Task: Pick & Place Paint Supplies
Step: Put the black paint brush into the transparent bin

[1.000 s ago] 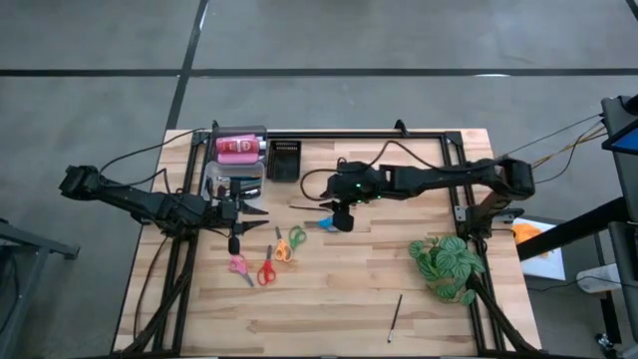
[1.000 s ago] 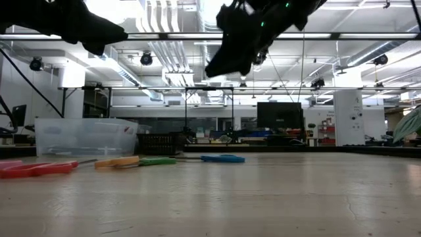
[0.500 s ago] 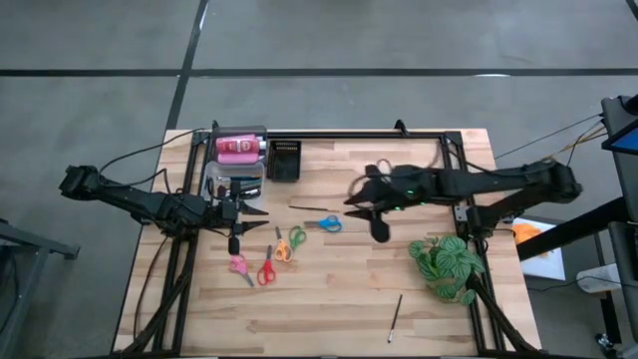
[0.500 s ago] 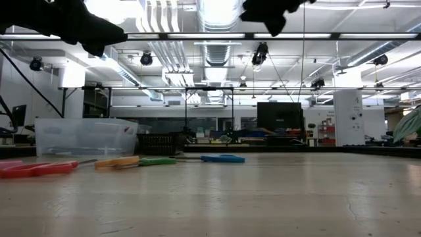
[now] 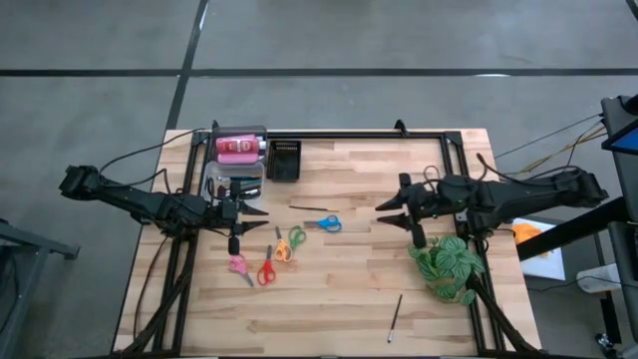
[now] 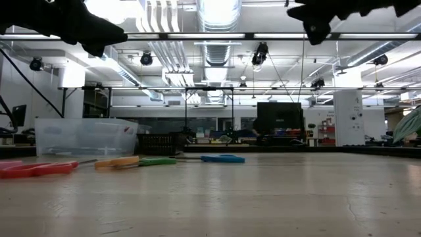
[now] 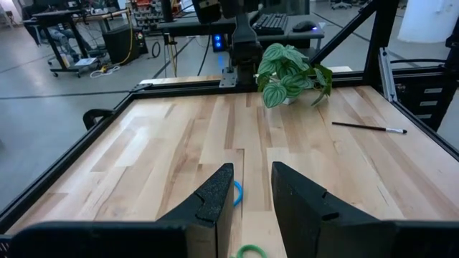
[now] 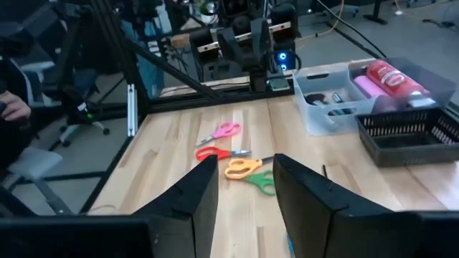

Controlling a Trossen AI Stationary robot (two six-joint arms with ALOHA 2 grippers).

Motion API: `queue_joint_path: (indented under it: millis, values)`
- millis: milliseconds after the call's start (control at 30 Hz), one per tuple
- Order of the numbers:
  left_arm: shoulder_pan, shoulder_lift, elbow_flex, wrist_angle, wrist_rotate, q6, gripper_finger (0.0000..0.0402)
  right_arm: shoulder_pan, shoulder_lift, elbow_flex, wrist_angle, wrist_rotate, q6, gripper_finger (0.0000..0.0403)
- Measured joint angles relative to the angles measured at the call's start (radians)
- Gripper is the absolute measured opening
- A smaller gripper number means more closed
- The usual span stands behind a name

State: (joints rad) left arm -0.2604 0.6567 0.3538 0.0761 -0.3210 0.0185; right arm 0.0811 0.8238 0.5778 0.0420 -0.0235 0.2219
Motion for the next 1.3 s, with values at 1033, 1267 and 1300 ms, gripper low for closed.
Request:
queue_joint_path:
  millis: [1033,1267,1300]
  values:
    - [0.001,0.0,0.0,-0.049,0.001,-0.068,0.0099,0.0,-0.154,-0.127,-0.007,-0.001,0.003,0.0134]
    - [0.007,0.003,0.032,-0.043,-0.002,0.024,0.0099,0.0,-0.13,-0.128,-0.008,-0.001,0.003,0.0134]
    - [0.009,0.006,0.039,-0.043,-0.002,0.035,0.0099,0.0,-0.127,-0.128,-0.008,-0.001,0.003,0.0134]
